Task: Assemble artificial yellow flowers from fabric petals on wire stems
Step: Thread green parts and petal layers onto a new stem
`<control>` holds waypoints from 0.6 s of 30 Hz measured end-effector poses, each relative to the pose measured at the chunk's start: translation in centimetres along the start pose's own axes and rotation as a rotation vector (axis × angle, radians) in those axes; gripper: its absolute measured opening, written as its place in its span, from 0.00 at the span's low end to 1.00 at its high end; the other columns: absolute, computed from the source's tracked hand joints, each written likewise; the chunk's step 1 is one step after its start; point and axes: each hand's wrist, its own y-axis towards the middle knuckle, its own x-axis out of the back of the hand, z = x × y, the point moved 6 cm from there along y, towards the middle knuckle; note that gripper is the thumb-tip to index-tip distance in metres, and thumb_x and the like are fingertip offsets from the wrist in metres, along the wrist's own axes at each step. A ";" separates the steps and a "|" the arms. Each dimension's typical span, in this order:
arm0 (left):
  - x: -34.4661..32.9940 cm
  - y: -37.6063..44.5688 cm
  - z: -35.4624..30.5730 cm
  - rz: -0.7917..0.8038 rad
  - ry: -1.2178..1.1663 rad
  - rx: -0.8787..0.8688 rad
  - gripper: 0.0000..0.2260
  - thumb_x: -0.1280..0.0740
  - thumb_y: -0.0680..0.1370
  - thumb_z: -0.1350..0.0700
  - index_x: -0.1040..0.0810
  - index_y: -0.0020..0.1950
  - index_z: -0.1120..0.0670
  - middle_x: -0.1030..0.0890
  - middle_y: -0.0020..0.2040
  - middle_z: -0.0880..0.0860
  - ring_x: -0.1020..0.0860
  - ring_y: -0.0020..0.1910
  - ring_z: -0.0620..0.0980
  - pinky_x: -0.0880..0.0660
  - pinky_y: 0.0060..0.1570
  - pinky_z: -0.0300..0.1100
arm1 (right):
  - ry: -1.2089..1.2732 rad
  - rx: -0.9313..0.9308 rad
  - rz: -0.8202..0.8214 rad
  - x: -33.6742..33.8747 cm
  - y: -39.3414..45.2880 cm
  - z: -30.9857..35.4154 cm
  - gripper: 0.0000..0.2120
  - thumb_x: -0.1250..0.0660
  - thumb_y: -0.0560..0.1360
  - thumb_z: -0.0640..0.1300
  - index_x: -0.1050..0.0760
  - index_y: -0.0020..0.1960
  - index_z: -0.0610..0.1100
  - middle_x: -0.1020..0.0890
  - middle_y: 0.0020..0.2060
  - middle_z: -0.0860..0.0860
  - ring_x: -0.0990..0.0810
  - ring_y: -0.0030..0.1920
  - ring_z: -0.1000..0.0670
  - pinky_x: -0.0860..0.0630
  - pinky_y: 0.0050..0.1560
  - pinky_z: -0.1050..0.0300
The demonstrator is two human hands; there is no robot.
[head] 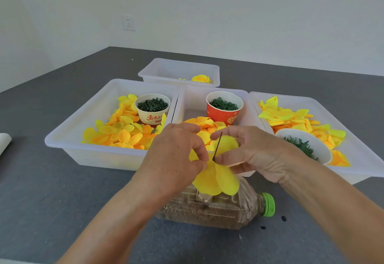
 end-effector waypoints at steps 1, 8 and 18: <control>0.2 -0.1 0.2 -0.001 -0.034 0.007 0.09 0.27 0.70 0.59 0.20 0.38 0.44 0.28 0.66 0.42 0.31 0.64 0.45 0.34 0.61 0.40 | -0.019 0.026 -0.024 0.1 -0.2 0.1 0.22 0.26 0.66 0.31 0.23 0.53 0.52 0.22 0.53 0.45 0.21 0.51 0.47 0.22 0.46 0.51; 1.7 -0.2 1.1 -0.085 -0.242 0.030 0.10 0.28 0.70 0.60 0.19 0.41 0.43 0.23 0.53 0.39 0.28 0.54 0.33 0.41 0.50 0.18 | -0.162 0.308 -0.117 0.2 -2.2 1.5 0.11 0.25 0.62 0.41 0.17 0.42 0.54 0.20 0.52 0.60 0.24 0.54 0.60 0.30 0.48 0.61; -0.1 0.2 1.0 -0.025 -0.254 0.060 0.07 0.24 0.67 0.57 0.17 0.35 0.45 0.21 0.54 0.42 0.26 0.53 0.37 0.33 0.58 0.38 | -0.235 0.352 -0.111 -0.3 -1.6 0.7 0.08 0.22 0.63 0.43 0.17 0.33 0.54 0.20 0.52 0.61 0.26 0.56 0.65 0.33 0.49 0.66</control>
